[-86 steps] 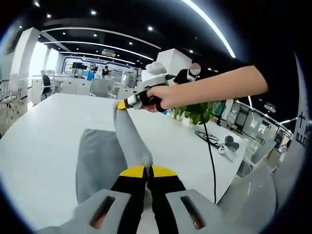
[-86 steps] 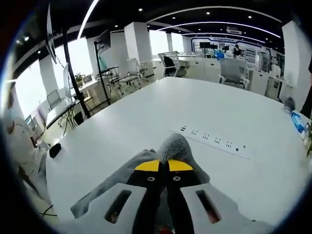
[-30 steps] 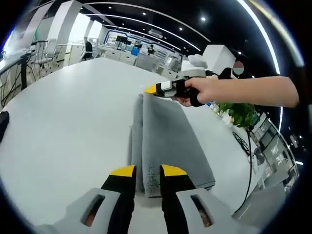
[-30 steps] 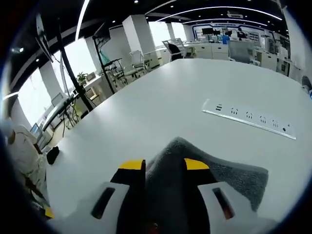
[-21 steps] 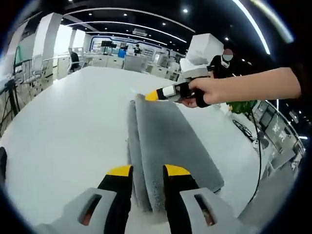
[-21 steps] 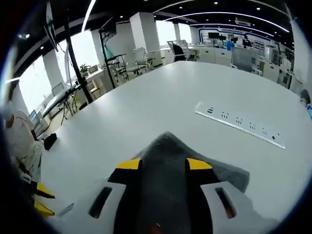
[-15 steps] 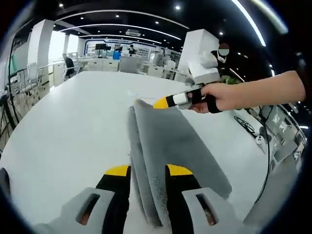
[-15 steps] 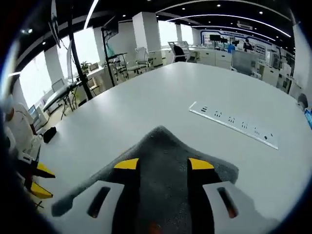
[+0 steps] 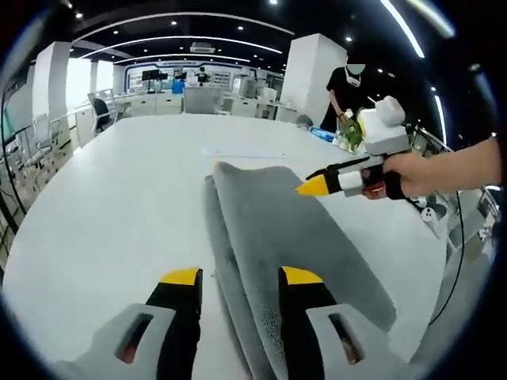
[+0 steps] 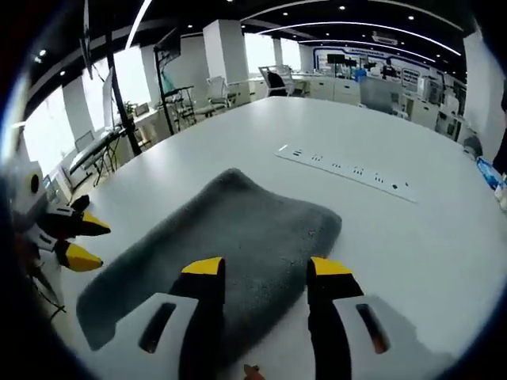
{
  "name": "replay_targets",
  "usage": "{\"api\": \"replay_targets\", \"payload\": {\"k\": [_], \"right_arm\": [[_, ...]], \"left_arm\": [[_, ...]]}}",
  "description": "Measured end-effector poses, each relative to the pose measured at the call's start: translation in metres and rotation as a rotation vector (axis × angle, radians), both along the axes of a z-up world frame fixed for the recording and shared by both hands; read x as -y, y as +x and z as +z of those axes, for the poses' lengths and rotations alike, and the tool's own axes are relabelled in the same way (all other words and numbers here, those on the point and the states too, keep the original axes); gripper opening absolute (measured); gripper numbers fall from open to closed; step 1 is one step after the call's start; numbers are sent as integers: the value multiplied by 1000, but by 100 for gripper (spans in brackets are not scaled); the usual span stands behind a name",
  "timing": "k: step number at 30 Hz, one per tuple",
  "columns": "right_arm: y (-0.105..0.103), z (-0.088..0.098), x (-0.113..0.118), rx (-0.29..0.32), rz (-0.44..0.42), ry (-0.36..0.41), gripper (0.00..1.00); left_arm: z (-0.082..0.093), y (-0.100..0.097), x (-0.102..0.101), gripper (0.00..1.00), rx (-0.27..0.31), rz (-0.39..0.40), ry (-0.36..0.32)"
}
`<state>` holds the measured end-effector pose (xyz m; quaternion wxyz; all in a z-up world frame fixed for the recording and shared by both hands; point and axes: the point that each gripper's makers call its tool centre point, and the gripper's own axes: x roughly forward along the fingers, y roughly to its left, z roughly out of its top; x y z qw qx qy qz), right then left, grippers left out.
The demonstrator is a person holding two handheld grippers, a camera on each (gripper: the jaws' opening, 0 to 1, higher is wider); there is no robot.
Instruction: Fold the towel on the table until its edges align and the towel forms a compact rectangular stack.
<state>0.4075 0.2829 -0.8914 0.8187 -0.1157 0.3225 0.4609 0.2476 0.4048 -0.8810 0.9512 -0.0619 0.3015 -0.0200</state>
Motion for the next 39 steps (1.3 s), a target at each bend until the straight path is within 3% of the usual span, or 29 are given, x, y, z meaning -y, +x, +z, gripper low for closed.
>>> {"api": "replay_targets", "payload": {"k": [8,11,21,30,39], "right_arm": [[-23,-12,26,-39,-21,2,41],[-36,-14,30,-58,-26,5,39],[-59,-20,37,-115,-61,33,34],[-69,-27,31,-170,-64,65,15],[-76,-26,27,-202,-100,105,2]], "left_arm": [[-11,21,-11,35,-12,9,15],[-19,26,-14,33,-29,29,-24],[-34,23,-9,29,-78,32,-27],[-37,21,-3,23,-86,60,-91],[-37,21,0,16,-66,64,-62]]}}
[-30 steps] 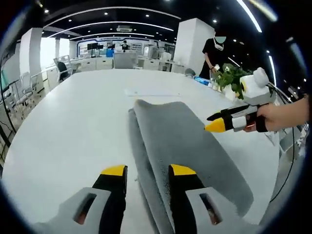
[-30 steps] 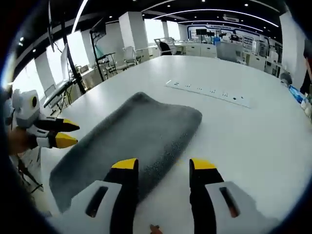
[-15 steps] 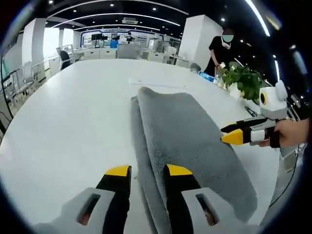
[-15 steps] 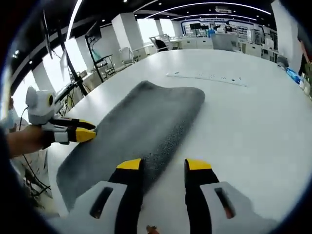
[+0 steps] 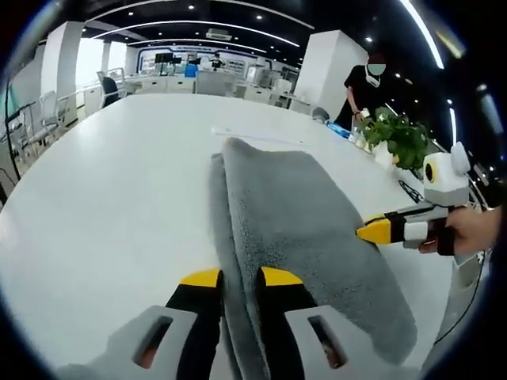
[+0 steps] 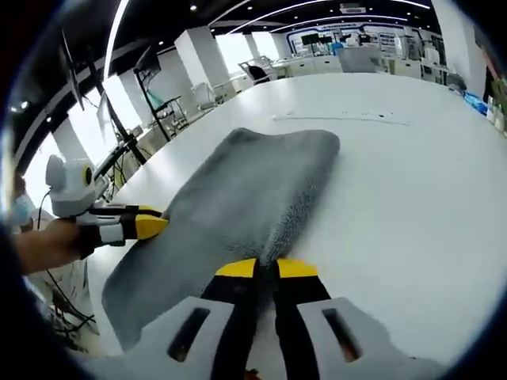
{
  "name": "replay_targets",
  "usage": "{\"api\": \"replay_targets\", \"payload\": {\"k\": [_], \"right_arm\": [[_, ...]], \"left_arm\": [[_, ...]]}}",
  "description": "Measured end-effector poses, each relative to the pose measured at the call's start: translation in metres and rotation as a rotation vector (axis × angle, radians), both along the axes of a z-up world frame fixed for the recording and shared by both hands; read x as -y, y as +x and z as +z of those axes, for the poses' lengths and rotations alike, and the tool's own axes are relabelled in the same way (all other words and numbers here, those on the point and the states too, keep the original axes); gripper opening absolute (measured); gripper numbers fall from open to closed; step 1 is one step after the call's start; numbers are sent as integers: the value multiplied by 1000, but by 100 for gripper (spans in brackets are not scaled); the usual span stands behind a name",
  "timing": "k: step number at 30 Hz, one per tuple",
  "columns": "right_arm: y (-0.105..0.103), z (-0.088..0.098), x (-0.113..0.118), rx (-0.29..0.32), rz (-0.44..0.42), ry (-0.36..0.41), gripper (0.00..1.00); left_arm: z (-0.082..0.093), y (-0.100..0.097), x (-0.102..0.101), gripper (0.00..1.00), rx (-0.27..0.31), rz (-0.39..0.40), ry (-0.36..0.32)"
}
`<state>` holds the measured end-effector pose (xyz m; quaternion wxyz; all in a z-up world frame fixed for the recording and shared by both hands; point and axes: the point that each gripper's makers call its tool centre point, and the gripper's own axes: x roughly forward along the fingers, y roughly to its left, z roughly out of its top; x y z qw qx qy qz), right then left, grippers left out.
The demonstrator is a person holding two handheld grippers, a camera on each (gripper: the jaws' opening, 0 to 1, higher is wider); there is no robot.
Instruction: Fold the towel on the table until its edges align and the towel forms a compact rectangular stack.
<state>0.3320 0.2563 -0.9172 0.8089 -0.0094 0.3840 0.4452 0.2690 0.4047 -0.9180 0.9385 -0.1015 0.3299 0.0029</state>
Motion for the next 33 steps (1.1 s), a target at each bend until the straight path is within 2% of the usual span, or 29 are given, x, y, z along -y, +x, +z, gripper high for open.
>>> {"api": "replay_targets", "payload": {"k": [4,9,14,23,27,30,33], "right_arm": [[1,-1,3,13,3,-16,1],[4,0,17,33,-8,-38,1],[11,-2,39,33,-38,-47,1],[18,-2,99,55,-104,-89,1],[18,-2,118,40,-150,-86,1],[15,-1,128,52,-155,-100,1],[14,-1,134,31,-178,-85,1]], "left_arm": [[-1,2,7,11,4,-3,-17],[-1,4,23,10,-3,-36,-5],[-2,10,48,10,-9,-83,-11],[-2,14,106,10,-10,-172,-26],[-2,12,130,10,-26,-237,6],[-1,12,140,10,-32,-261,15],[0,15,140,11,-46,-260,14]]}}
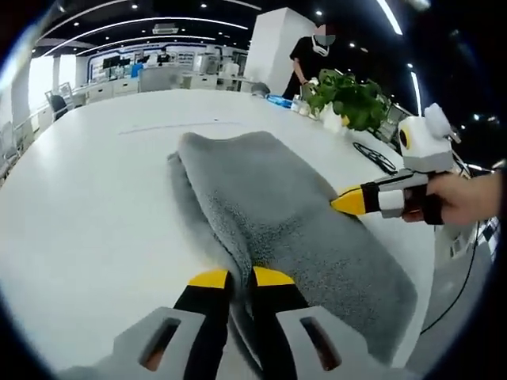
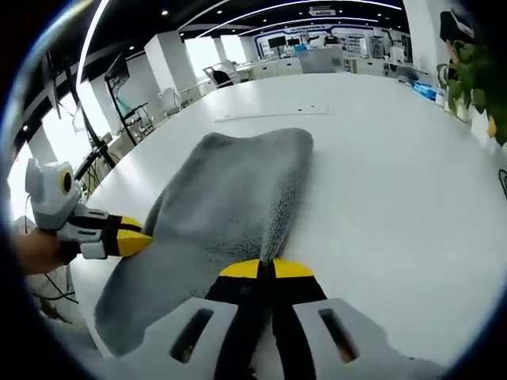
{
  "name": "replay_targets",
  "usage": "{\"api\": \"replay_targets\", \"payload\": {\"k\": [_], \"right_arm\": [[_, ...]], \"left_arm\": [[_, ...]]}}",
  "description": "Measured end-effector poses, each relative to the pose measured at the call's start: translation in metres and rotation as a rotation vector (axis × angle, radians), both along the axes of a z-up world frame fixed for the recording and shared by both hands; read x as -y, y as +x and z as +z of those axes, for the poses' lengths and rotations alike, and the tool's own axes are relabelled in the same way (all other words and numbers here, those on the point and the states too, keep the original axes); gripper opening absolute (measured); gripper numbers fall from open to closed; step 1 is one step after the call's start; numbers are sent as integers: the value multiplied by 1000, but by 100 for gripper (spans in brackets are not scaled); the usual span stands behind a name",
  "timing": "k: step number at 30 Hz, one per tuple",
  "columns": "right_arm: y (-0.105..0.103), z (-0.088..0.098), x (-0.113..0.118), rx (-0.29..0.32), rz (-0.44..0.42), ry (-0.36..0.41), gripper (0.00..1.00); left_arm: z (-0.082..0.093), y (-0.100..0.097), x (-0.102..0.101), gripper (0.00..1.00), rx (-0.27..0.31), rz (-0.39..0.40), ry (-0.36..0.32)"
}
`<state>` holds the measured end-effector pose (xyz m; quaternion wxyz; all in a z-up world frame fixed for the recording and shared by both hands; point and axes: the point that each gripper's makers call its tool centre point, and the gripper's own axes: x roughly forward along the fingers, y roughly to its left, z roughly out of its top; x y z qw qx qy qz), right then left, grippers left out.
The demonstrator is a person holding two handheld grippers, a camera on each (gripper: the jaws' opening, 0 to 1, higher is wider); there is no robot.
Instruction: Fold the towel on the table until its edges align and the towel forms a compact rectangular stack.
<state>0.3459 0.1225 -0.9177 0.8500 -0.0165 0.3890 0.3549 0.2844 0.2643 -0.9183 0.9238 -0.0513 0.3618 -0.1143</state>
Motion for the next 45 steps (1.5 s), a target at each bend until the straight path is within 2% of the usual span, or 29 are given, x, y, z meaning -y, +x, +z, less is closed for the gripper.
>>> {"api": "replay_targets", "payload": {"k": [3,5,10,14,19,21,25,26,27,30,34,38,43,45], "right_arm": [[-1,1,1,11,10,-3,1],[-3,8,-1,37,51,8,2],[-4,21,1,97,120,4,6],[-9,33,-1,157,184,-1,12],[-28,44,-5,188,285,-2,16],[-37,45,-7,186,321,6,18],[-51,44,-7,183,385,-1,19],[-57,43,-7,190,413,-13,19],[-61,43,-6,193,431,-18,19],[-78,42,-5,194,484,-21,19],[-102,42,-4,188,519,-33,19],[-115,37,1,172,540,-31,19],[-141,40,4,172,585,-40,20],[-143,37,6,175,600,-42,20]], "left_arm": [[2,1,1,13,-23,-16,3],[6,-2,-2,18,-27,-37,39],[24,-7,-6,28,21,-57,76],[39,-13,3,37,69,-157,152],[49,-25,27,42,103,-314,215],[47,-35,33,41,68,-361,248],[50,-48,52,40,78,-440,233],[50,-57,60,40,77,-494,226],[49,-59,62,39,75,-503,227],[45,-82,80,36,63,-629,275],[39,-101,99,36,57,-673,251],[32,-122,117,35,37,-731,188],[25,-133,119,31,36,-776,232],[24,-135,119,29,35,-778,238]]}}
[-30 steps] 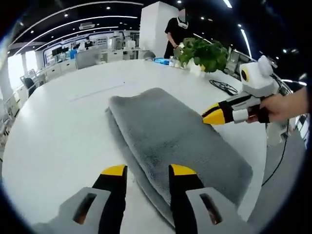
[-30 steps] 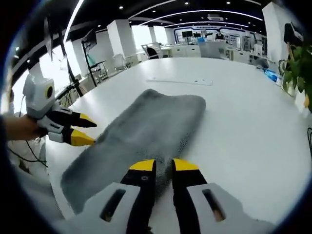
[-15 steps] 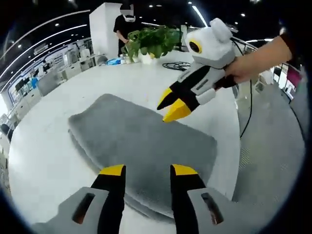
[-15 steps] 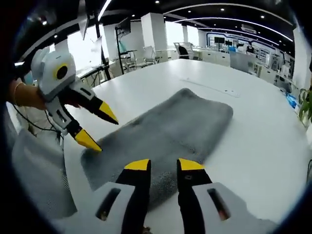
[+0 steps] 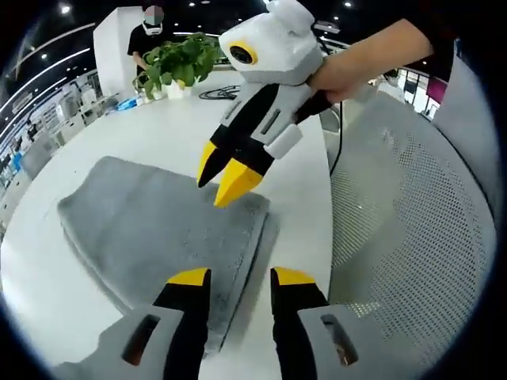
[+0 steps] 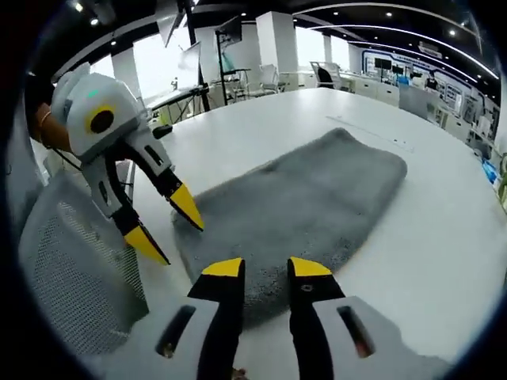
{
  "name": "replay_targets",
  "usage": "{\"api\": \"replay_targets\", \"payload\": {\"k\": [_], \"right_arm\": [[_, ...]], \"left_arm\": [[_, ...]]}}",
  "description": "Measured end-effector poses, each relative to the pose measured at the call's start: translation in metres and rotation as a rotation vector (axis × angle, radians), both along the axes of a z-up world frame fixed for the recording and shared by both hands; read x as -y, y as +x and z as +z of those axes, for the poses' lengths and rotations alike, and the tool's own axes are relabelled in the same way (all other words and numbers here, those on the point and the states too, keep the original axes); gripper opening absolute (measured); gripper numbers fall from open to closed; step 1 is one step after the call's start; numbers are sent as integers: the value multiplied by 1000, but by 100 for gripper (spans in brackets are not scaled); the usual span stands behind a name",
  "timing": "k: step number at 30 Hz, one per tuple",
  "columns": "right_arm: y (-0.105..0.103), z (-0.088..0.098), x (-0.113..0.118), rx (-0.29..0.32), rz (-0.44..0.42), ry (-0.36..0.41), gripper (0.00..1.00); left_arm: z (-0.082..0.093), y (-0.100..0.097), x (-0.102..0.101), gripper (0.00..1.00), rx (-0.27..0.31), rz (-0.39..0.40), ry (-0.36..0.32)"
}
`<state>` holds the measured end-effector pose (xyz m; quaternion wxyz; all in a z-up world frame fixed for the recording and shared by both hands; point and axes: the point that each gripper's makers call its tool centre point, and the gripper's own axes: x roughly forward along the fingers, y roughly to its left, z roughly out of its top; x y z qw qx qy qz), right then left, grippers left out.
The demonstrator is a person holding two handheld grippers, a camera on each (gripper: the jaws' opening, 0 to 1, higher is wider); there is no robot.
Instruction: Fold the towel on the table until its edges align and the towel forms a compact rectangular stack.
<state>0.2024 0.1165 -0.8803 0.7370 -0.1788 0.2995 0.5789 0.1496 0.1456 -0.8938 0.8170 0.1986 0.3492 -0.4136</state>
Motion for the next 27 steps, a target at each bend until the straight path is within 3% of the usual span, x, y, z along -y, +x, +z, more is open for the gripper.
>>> {"api": "replay_targets", "payload": {"k": [10,21,24,27], "right_arm": [[-31,-12,5,52,141,-55,21],[-34,-42,12,69,200,-124,25],[-33,-50,10,107,238,-143,26],[-31,-47,11,146,251,-159,21]], "left_arm": [[-17,-4,-10,26,17,-4,87],[-26,1,-11,23,17,-40,134],[-26,3,-12,21,10,-52,138],[-27,6,-14,18,11,-57,146]]}}
